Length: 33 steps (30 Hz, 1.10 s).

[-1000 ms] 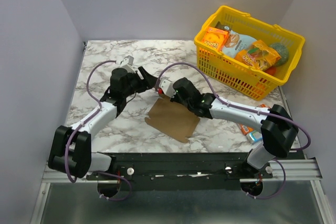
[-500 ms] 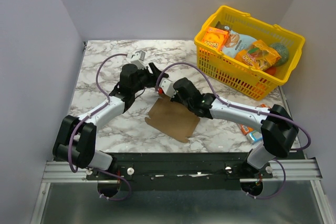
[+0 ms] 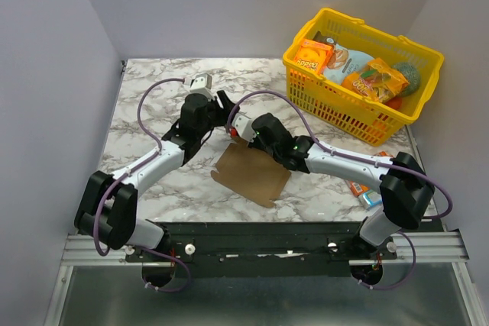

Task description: Fold the paper box

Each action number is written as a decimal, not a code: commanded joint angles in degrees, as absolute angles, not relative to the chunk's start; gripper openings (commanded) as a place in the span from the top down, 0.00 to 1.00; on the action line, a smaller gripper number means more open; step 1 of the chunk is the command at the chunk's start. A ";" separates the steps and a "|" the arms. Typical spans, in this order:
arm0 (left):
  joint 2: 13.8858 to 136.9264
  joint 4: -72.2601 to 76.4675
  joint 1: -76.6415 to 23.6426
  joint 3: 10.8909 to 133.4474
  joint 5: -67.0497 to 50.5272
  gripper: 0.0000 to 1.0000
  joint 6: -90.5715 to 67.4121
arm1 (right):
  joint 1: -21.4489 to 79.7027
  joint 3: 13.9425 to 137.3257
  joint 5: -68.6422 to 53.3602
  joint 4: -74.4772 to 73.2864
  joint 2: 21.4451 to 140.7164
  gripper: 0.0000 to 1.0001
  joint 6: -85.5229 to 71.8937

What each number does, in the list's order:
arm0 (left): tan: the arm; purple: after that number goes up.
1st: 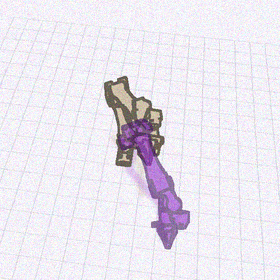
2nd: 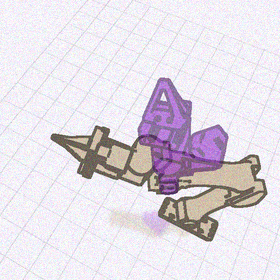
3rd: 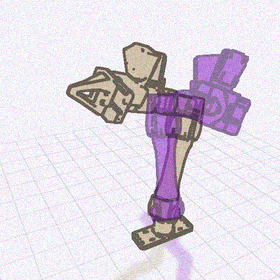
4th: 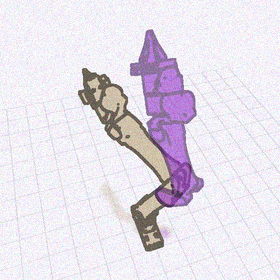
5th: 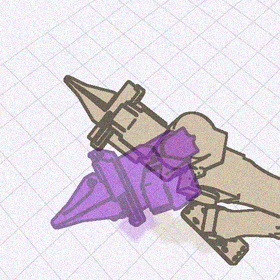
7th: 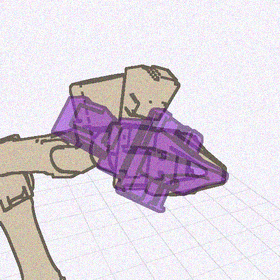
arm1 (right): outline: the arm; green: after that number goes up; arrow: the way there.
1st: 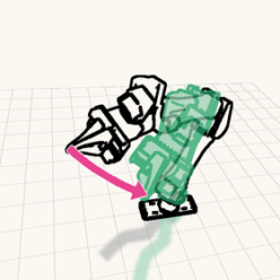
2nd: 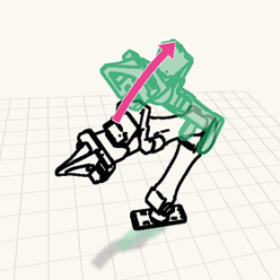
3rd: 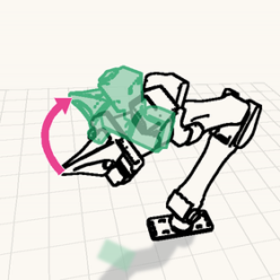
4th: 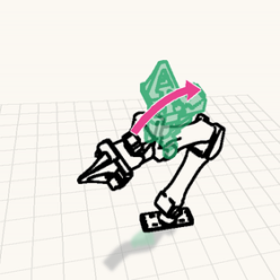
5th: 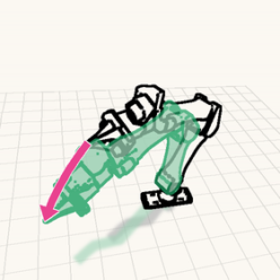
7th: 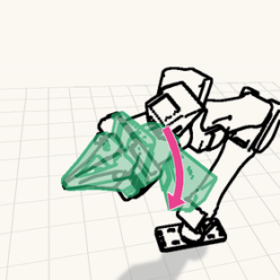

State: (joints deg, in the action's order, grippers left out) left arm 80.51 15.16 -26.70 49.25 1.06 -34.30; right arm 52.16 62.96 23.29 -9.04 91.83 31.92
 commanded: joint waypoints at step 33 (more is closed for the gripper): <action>82.35 21.45 -28.13 45.34 -11.25 0.34 -41.04 | 52.29 63.72 21.27 -14.68 95.63 0.99 29.79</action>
